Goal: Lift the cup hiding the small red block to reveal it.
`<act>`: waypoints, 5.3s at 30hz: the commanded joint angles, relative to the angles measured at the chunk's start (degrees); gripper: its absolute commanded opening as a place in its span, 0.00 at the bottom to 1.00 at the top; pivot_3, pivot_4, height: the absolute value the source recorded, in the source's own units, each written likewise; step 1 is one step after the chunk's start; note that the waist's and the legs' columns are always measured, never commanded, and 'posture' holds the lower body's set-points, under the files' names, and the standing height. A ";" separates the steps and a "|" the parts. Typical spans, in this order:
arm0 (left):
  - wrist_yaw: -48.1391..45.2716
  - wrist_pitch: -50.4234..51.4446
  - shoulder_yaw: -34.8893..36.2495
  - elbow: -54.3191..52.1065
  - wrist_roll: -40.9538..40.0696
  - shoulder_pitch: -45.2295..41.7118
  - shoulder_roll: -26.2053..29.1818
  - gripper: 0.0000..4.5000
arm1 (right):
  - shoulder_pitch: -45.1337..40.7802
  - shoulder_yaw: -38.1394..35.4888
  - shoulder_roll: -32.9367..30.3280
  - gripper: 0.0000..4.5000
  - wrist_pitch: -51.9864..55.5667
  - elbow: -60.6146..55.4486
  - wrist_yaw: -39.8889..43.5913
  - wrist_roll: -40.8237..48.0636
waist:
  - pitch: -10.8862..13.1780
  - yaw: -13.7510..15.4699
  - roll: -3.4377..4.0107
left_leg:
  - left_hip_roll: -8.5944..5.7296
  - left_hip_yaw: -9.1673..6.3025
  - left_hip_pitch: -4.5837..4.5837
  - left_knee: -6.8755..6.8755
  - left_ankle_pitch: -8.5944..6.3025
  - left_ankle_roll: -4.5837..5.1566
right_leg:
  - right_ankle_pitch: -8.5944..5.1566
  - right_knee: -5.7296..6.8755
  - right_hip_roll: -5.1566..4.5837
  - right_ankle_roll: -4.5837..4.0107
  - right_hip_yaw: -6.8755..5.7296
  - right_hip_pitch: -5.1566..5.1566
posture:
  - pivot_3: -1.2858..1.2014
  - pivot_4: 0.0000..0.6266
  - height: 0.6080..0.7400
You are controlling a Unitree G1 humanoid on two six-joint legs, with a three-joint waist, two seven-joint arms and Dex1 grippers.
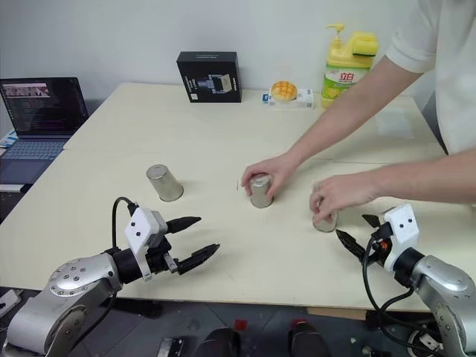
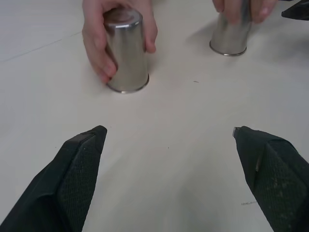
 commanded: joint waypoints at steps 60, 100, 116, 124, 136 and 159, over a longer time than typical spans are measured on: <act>12.97 -21.04 -12.65 37.81 17.27 -26.18 -25.64 1.00 | 3.94 -0.49 0.05 0.99 -2.87 -12.56 2.11 5.39 | -0.04 0.06 -0.10 | -0.27 -0.05 -0.08 0.09 0.01 0.00 | 0.07 0.03 -0.02 0.07 -0.19 0.03 | 0.52 0.24 1.00; 14.54 -25.27 -8.44 46.20 19.43 -39.47 -31.11 0.60 | 9.74 -1.81 1.70 1.00 -4.80 -14.50 -0.90 5.23 | -0.03 0.13 -0.11 | -0.30 -0.23 -0.08 0.10 0.01 0.00 | 0.08 0.12 -0.03 0.09 -0.25 0.04 | 0.52 0.24 1.00; 24.92 -21.46 -2.41 52.43 20.37 -36.19 -32.37 0.60 | 7.30 -0.76 0.98 1.00 -3.77 -13.73 -1.39 5.56 | -0.03 0.30 -0.12 | -0.40 -0.24 -0.08 0.11 0.02 -0.01 | 0.08 0.12 -0.11 0.10 -0.36 0.08 | 0.52 0.24 1.00; 23.68 -22.92 -3.63 50.77 20.57 -35.90 -31.88 0.60 | 7.13 -0.52 1.08 1.00 -3.04 -14.51 -2.23 5.88 | -0.04 0.28 -0.11 | -0.41 -0.21 0.00 0.13 0.06 -0.06 | 0.10 0.15 -0.11 0.14 -0.32 0.13 | 0.52 0.24 1.00; 26.84 -17.91 -2.28 46.59 20.42 -34.03 -30.70 1.00 | 5.62 0.88 1.38 1.00 -2.57 -14.21 -3.03 5.77 | -0.04 0.25 -0.12 | -0.39 -0.27 -0.06 0.11 0.08 -0.09 | 0.11 0.14 -0.12 0.14 -0.31 0.08 | 0.52 0.24 1.00; 11.37 23.50 11.44 -6.62 1.24 -6.54 -7.23 1.00 | 7.67 -0.82 1.00 1.00 -4.26 -10.78 0.42 6.07 | -0.03 0.12 -0.12 | -0.08 -0.18 0.06 0.07 0.23 -0.34 | -0.06 0.17 0.03 0.29 -0.28 0.09 | 0.52 0.24 1.00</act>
